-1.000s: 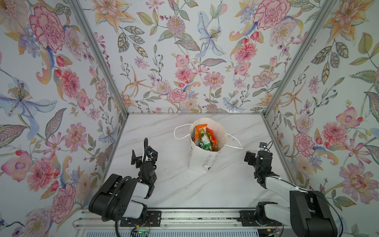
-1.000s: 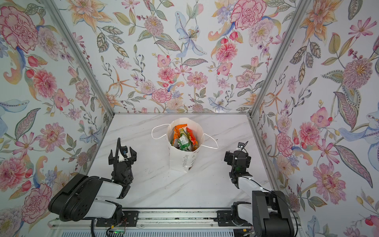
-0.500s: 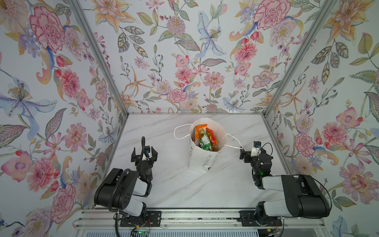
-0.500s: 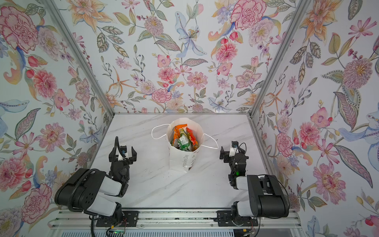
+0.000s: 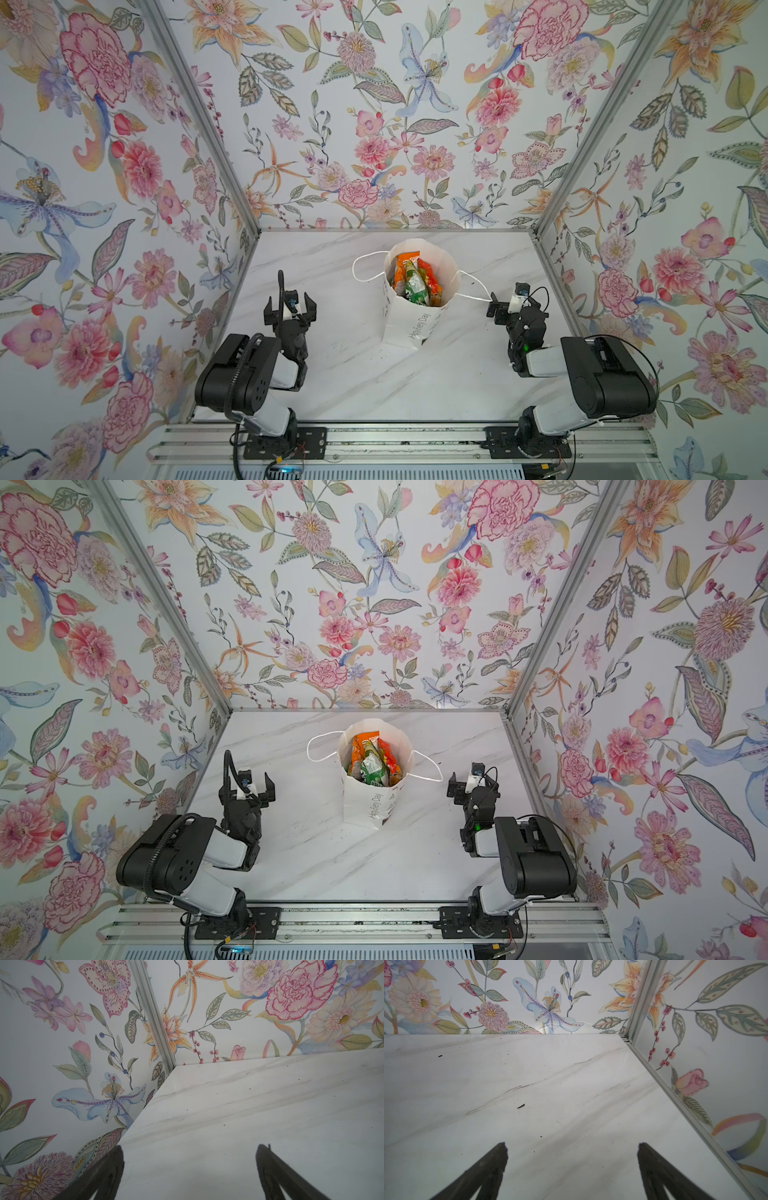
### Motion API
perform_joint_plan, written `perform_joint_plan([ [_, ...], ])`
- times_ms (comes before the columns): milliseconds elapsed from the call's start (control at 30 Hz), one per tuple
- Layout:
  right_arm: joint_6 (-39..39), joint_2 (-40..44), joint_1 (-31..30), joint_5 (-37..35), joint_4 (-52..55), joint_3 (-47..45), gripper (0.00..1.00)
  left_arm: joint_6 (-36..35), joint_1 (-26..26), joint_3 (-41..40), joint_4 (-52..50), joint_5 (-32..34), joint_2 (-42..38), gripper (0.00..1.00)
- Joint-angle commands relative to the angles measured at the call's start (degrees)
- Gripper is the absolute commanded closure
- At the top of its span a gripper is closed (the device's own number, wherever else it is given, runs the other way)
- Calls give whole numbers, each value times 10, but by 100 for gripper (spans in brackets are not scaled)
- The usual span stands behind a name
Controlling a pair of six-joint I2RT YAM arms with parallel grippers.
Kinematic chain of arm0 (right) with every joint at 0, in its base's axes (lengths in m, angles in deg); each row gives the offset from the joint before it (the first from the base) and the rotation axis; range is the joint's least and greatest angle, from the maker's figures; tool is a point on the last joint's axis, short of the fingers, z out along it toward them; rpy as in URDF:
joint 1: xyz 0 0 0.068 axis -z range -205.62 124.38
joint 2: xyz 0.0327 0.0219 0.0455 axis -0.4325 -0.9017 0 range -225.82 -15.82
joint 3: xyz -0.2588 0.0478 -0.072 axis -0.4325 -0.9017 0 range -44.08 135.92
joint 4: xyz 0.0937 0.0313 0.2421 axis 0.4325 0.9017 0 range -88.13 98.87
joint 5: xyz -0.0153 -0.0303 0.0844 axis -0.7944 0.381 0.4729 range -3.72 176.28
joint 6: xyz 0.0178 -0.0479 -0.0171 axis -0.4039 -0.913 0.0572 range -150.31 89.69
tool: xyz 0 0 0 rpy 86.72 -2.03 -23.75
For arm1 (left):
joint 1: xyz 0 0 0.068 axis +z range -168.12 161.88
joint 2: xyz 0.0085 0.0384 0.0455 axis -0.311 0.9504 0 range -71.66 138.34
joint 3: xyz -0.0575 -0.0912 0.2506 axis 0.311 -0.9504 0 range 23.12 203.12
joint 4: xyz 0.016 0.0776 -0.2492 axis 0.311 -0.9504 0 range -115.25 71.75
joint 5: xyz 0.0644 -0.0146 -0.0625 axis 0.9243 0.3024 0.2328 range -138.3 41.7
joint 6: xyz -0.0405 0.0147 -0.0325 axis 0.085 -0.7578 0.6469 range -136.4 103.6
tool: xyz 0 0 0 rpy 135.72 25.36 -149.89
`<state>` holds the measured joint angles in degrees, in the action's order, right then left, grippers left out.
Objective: Place the snacks into the paper bag
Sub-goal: Reset both arms
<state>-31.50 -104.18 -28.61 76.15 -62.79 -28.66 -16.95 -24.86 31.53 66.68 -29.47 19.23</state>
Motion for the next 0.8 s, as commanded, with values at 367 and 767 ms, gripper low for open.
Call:
perform_joint_plan([
  [367, 11, -5, -7, -60, -13, 2, 1, 12, 4, -47, 130, 18, 16, 1],
  [767, 10, -6, -7, -57, -11, 3, 1, 12, 5, -47, 127, 17, 16, 1],
])
